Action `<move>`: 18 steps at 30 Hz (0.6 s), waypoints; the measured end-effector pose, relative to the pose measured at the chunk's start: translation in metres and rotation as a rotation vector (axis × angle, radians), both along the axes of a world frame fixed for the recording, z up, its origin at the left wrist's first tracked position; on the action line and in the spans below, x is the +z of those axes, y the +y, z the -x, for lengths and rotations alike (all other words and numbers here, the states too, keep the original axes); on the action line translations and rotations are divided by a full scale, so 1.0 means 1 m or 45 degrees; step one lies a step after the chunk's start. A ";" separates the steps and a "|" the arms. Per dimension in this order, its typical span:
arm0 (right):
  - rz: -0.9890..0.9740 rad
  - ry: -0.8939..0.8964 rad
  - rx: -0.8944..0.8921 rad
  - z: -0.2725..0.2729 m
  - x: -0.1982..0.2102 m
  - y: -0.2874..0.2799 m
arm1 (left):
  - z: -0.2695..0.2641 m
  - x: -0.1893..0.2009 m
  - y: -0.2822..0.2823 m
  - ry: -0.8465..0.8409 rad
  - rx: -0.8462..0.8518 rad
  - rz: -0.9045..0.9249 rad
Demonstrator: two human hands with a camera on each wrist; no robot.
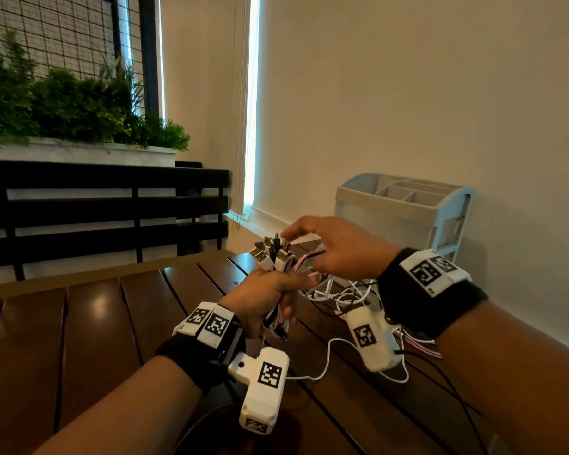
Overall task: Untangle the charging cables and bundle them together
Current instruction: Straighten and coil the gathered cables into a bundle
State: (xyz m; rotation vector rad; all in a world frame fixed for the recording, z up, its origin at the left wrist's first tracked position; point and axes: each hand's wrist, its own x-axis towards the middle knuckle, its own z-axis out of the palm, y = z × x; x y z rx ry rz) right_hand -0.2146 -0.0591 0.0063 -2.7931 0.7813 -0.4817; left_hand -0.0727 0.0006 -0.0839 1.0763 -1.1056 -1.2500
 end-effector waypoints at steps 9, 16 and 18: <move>0.063 0.371 0.028 -0.005 -0.008 -0.008 | -0.001 -0.003 -0.002 -0.066 0.013 0.020; -0.065 0.303 0.085 -0.003 -0.001 -0.014 | -0.004 -0.001 -0.001 -0.059 0.129 0.039; -0.044 0.232 0.086 -0.003 -0.002 -0.013 | -0.005 -0.003 -0.004 -0.070 0.156 0.044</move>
